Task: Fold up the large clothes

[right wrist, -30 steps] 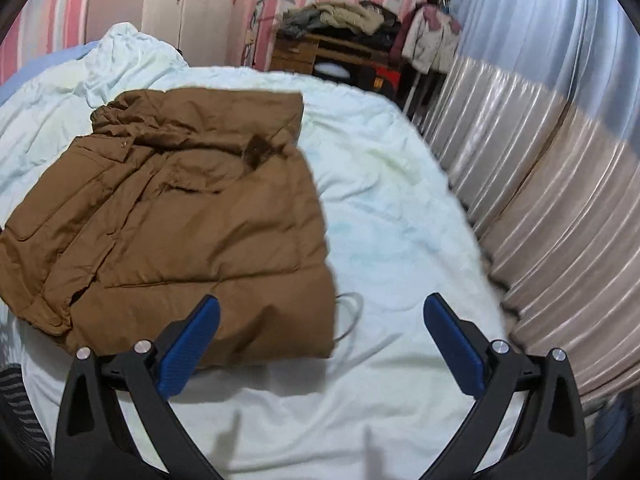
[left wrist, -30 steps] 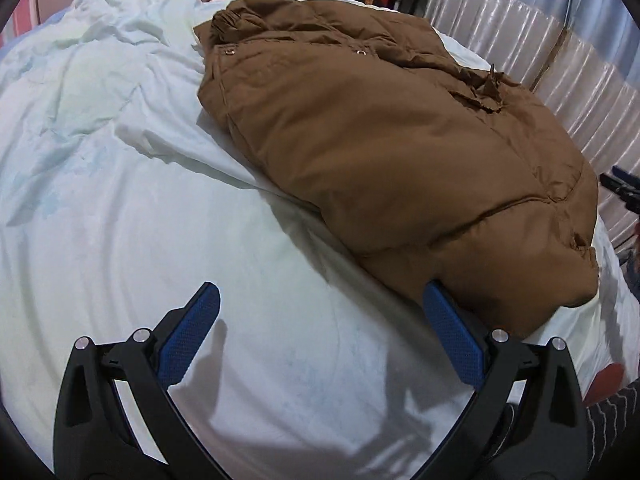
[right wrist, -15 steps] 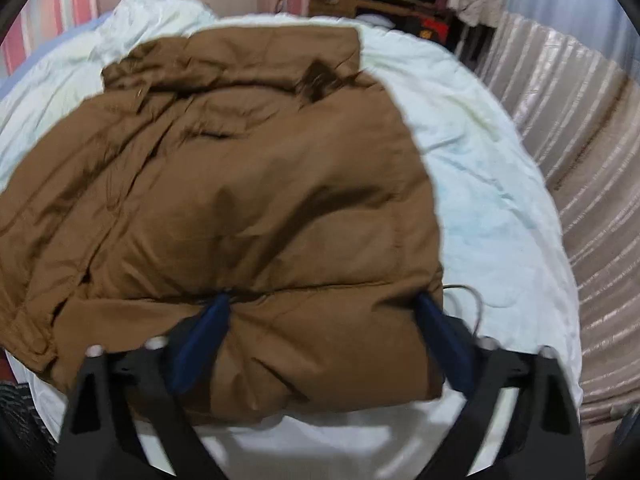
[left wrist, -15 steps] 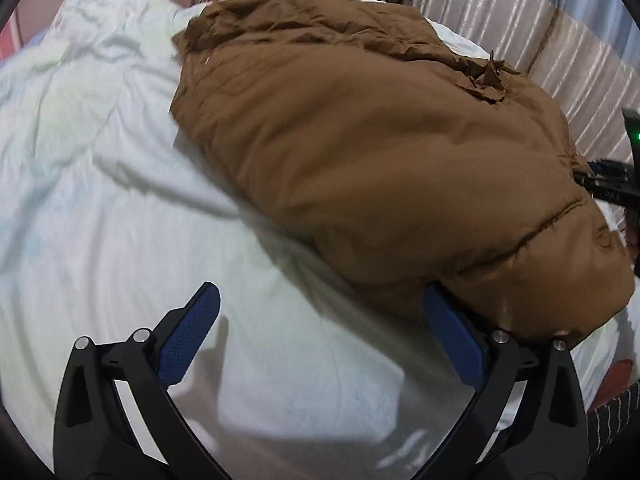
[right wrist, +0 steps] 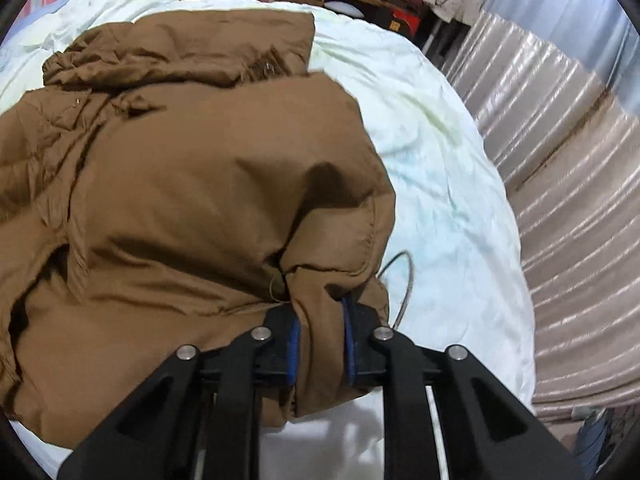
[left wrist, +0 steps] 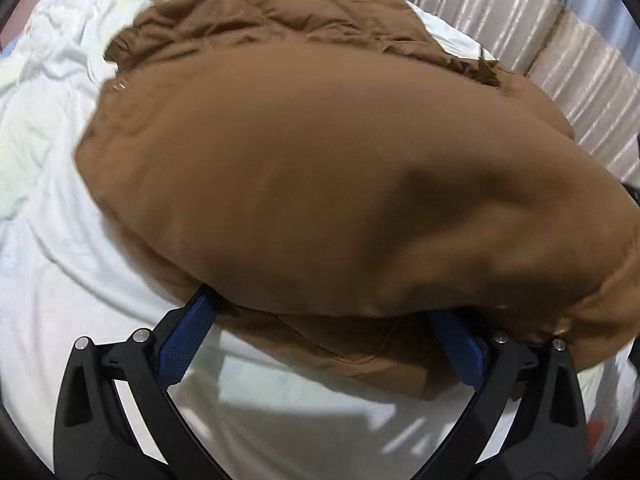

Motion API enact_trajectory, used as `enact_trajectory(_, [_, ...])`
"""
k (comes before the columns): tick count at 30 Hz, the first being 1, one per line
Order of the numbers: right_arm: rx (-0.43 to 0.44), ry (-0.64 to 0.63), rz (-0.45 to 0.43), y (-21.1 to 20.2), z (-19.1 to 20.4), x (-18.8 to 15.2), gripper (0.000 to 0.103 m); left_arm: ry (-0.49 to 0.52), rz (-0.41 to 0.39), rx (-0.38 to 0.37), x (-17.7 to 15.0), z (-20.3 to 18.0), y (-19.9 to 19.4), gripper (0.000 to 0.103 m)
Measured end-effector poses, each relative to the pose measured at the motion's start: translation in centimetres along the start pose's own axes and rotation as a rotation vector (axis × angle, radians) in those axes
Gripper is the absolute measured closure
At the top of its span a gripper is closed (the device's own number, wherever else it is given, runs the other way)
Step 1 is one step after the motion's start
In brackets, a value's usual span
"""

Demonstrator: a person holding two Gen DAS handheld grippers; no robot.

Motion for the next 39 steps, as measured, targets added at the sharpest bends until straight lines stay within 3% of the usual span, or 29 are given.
enact_trajectory(3, [0.009, 0.037, -0.001, 0.0, 0.2, -0.6, 0.085, -0.017, -0.021, -0.036, 0.2, -0.1, -0.5, 0.03])
enact_trajectory(5, [0.012, 0.047, 0.0, 0.0, 0.2, -0.6, 0.085, -0.024, -0.036, -0.058, 0.3, 0.3, -1.3, 0.057])
enact_trajectory(8, [0.012, 0.047, -0.004, -0.2, 0.3, -0.5, 0.083, -0.082, -0.044, -0.099, 0.0, 1.5, -2.7, 0.079])
enact_trajectory(10, [0.017, 0.053, -0.004, -0.5, 0.4, -0.7, 0.08, -0.108, -0.066, -0.116, -0.7, 2.0, -4.2, 0.086])
enact_trajectory(17, [0.062, 0.093, -0.028, -2.9, 0.2, -1.4, 0.075, -0.078, -0.131, -0.064, -2.1, 3.5, -9.7, 0.089])
enact_trajectory(20, [0.09, 0.104, -0.027, -3.5, 0.5, -1.6, 0.074, -0.026, -0.159, -0.026, -0.1, 3.6, -11.6, 0.091])
enact_trajectory(24, [0.116, 0.066, -0.056, -5.5, 2.2, -0.9, 0.073, 0.055, -0.114, 0.036, 0.8, 4.4, -12.2, 0.092])
enact_trajectory(27, [0.12, 0.046, -0.079, -6.7, 3.0, -0.6, 0.071, 0.111, -0.028, 0.095, -0.6, 4.9, -10.3, 0.091])
enact_trajectory(30, [0.104, 0.013, -0.082, -6.4, 3.0, -0.6, 0.066, 0.099, -0.008, 0.092, -2.1, 5.4, -9.0, 0.084])
enact_trajectory(33, [0.083, -0.005, -0.069, -5.6, 2.7, -1.3, 0.059, 0.075, -0.062, 0.084, -2.9, 5.4, -8.9, 0.067])
enact_trajectory(34, [0.081, -0.002, -0.065, -5.4, 2.6, -1.7, 0.057, 0.061, -0.085, 0.068, -3.3, 5.4, -9.2, 0.057])
enact_trajectory(35, [0.081, 0.007, -0.064, -5.3, 2.3, -1.9, 0.053, 0.048, -0.094, 0.064, -3.6, 5.4, -9.3, 0.038])
enact_trajectory(37, [0.075, 0.036, -0.076, -5.4, 1.5, -2.0, 0.042, 0.023, -0.106, 0.064, -4.6, 5.5, -9.7, 0.018])
enact_trajectory(39, [0.091, 0.075, -0.106, -6.0, 0.6, -1.7, 0.03, 0.01, -0.11, 0.047, -6.0, 5.5, -10.0, 0.016])
Point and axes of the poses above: each gripper's, at about its wrist camera, not at the fingertips, and y roughly the way its jaws point, z to its left, x to its top, the point moved 6 cm from there along y, roughly the way its jaws point, and after that the axes turned 12 degrees about -x, right-handed, at the moved point
